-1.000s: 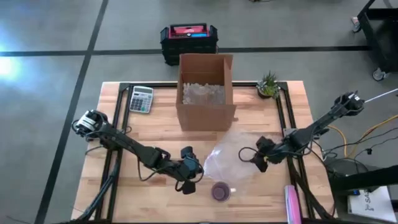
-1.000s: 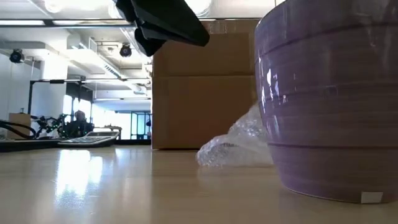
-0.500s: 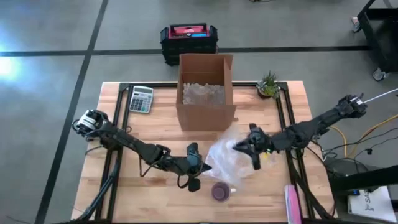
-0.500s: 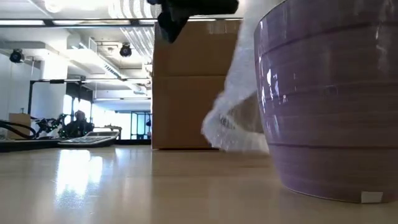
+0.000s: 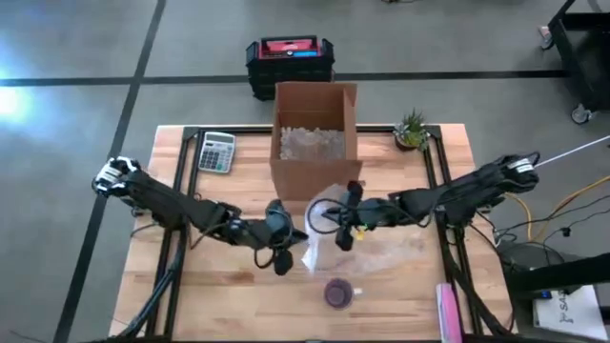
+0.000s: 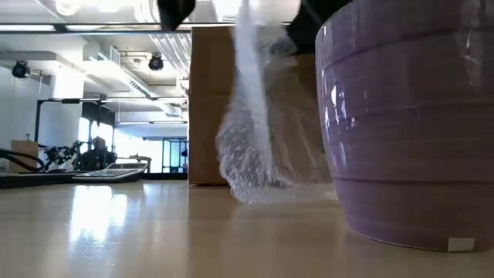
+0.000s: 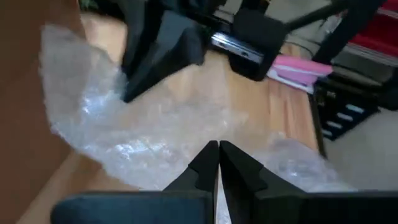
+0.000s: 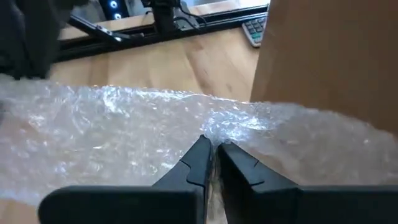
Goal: Wrap mug
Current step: Wrap the purple mug with bubble wrap
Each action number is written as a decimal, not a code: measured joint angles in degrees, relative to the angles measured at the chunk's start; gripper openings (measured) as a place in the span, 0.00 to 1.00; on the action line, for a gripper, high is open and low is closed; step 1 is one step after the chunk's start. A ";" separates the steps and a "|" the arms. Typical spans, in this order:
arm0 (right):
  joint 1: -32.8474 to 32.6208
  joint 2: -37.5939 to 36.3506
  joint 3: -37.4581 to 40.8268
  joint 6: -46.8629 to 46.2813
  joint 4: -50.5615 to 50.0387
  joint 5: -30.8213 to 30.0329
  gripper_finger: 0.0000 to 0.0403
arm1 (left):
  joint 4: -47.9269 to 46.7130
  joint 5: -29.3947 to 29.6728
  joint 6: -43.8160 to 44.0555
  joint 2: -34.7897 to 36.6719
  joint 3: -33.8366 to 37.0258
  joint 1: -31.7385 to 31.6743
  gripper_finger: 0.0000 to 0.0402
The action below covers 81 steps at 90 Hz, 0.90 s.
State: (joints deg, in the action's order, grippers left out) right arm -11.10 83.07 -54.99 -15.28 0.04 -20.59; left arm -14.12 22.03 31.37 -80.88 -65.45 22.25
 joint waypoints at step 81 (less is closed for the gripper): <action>4.88 14.69 -18.93 12.95 -3.94 2.93 0.02 | -24.27 7.53 14.82 -7.56 1.20 -1.50 0.41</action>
State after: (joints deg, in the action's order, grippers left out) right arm -6.22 97.76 -73.91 -2.33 -3.90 -17.66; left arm -38.39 29.56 46.19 -88.44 -64.25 20.75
